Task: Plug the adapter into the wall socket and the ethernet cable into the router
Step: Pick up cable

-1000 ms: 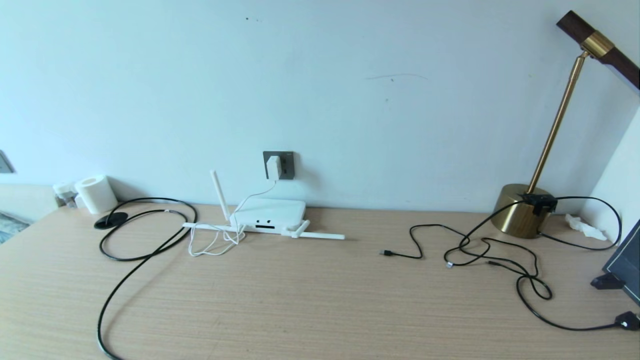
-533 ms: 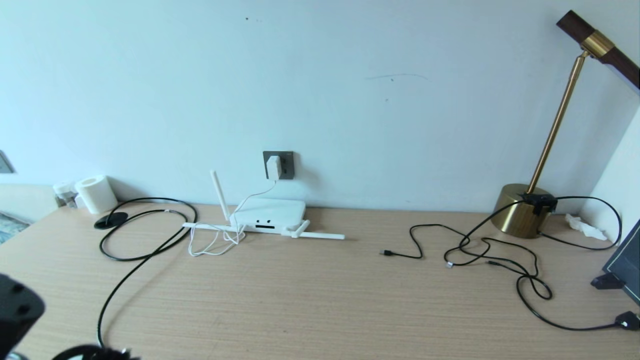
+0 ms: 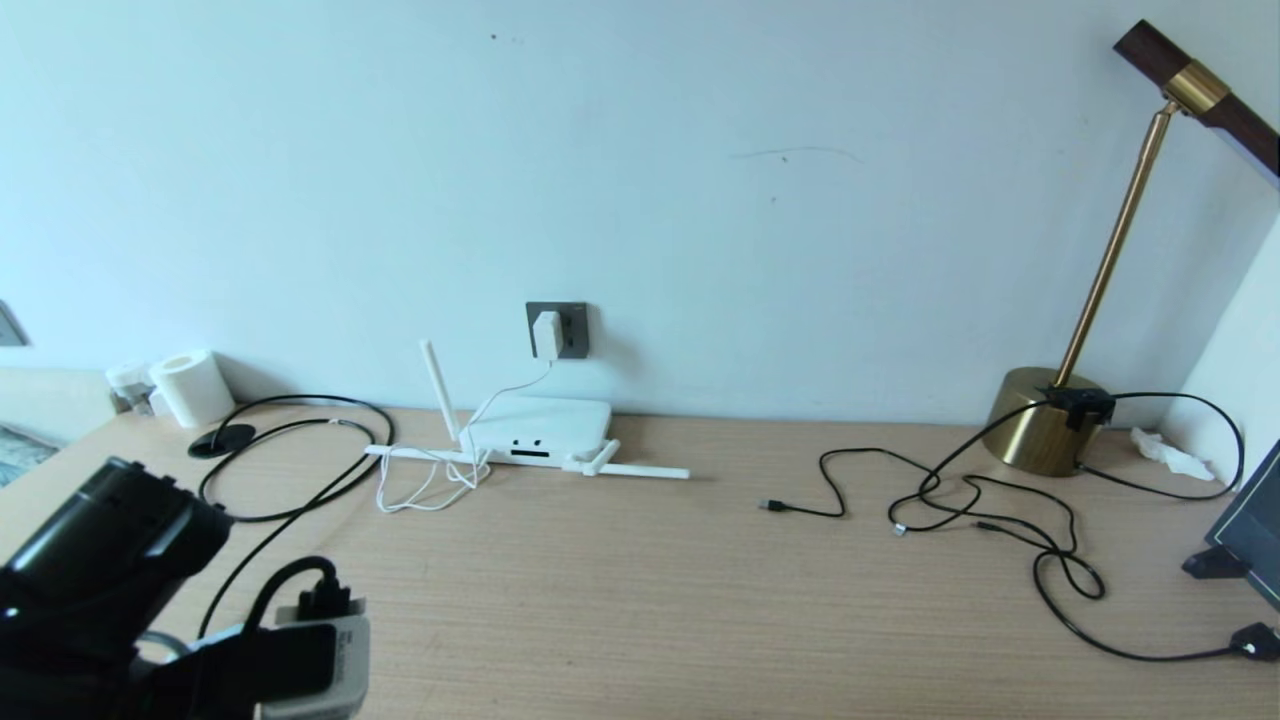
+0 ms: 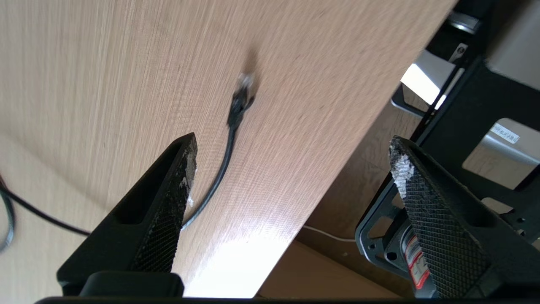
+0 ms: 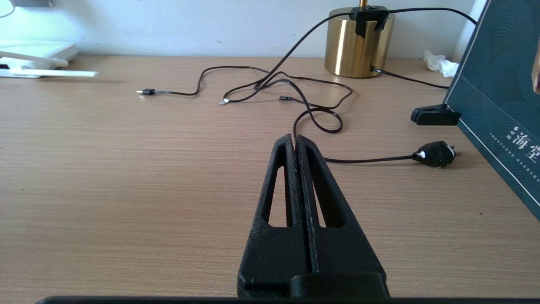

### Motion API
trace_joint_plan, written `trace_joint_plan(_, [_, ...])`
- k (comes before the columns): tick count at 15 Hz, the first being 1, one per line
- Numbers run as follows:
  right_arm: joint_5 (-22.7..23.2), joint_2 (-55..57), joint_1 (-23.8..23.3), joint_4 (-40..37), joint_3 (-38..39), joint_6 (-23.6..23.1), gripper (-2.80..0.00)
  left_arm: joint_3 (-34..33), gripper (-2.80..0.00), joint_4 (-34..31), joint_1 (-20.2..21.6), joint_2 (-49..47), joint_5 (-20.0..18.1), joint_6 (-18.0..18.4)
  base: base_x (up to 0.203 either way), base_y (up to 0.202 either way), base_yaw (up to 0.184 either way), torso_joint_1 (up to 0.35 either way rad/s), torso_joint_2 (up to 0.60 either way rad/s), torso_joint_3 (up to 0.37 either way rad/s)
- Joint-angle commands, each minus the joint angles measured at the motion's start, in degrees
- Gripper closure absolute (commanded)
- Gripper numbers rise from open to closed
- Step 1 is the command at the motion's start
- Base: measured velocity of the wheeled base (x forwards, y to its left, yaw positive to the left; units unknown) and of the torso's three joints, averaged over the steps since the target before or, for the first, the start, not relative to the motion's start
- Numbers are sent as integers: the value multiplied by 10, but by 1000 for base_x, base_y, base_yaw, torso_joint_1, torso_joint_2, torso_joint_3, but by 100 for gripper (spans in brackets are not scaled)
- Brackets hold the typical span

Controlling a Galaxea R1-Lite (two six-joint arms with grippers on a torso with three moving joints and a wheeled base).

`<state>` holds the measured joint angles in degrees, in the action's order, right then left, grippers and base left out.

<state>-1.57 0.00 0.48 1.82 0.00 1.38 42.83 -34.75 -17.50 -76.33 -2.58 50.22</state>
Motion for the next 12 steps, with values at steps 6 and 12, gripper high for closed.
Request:
trace_joint_plan(6, [0, 0, 0, 0, 6, 0, 0, -20, -280, 59, 117, -78, -54, 101, 0, 0, 0, 0, 0, 0])
trace_joint_plan(12, [0, 0, 0, 0, 6, 0, 0, -11, -280, 90, 176, -136, -94, 223, 0, 0, 0, 0, 0, 0])
